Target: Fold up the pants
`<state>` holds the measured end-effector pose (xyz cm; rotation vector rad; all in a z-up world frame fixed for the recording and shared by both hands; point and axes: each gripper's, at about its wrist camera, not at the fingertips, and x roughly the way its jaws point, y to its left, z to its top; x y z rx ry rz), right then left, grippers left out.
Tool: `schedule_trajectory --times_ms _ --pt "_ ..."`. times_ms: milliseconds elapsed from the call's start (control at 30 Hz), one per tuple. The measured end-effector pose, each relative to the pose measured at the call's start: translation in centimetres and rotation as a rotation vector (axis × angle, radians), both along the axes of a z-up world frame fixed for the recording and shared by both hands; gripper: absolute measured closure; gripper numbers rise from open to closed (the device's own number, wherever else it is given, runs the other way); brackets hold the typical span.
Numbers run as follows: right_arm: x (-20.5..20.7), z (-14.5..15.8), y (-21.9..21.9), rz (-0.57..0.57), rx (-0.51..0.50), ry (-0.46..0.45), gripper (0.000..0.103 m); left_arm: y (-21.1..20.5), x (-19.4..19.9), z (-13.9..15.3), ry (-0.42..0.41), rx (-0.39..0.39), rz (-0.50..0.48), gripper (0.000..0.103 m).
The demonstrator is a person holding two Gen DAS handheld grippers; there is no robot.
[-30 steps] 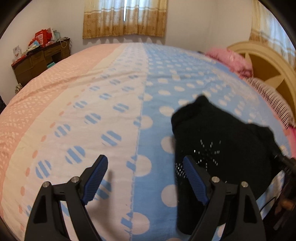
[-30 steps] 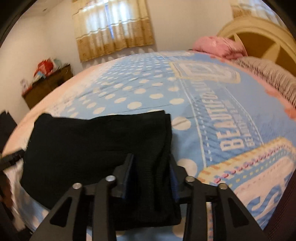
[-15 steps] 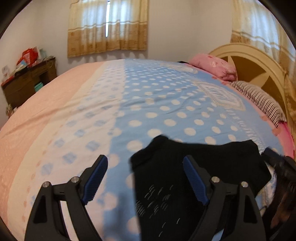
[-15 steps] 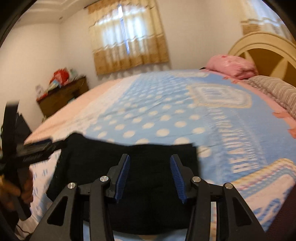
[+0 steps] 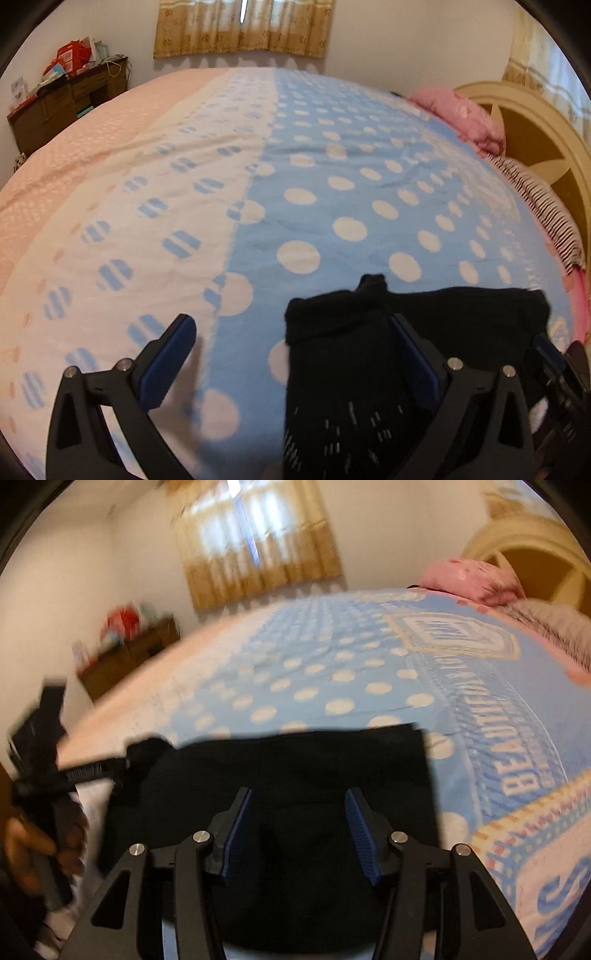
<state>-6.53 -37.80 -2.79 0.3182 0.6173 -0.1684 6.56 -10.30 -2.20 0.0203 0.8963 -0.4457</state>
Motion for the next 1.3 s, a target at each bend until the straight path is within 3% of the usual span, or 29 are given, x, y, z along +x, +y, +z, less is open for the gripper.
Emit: schedule_trajectory --times_ms 167,267,400,500,700,867,1167,1300 --pt "-4.5 1.3 -3.5 -0.137 0.046 -0.089 0.038 1.2 -2.4 1.8 -0.069 -0.025 0.001 0.0" --pt "-4.5 -0.1 -4.9 -0.151 0.116 -0.047 0.038 0.3 -3.1 1.4 -0.04 -0.069 -0.052 0.0" --pt "-3.6 -2.8 -5.3 -0.152 0.219 -0.005 0.038 -2.0 -3.6 -0.4 0.006 0.017 -0.071 0.0" --pt "-3.0 -4.1 -4.9 -0.124 0.241 0.037 0.038 -2.3 -3.8 -1.6 0.059 0.011 -0.065 0.0" --pt "-2.7 -4.4 -3.2 -0.104 0.184 0.036 0.03 -2.4 -4.2 -2.1 0.056 0.021 -0.043 0.0" --pt "-2.0 -4.2 -1.5 -0.108 0.038 0.103 0.027 -2.3 -4.6 -2.2 0.041 0.033 -0.024 0.0" --pt "-0.4 -4.6 -0.8 -0.143 0.016 0.147 0.006 -2.3 -4.7 -2.3 0.037 0.038 -0.015 0.002" --pt "-0.3 -4.5 -1.0 -0.137 0.032 0.149 0.005 -2.5 -4.8 -2.2 0.034 0.036 -0.023 0.006"
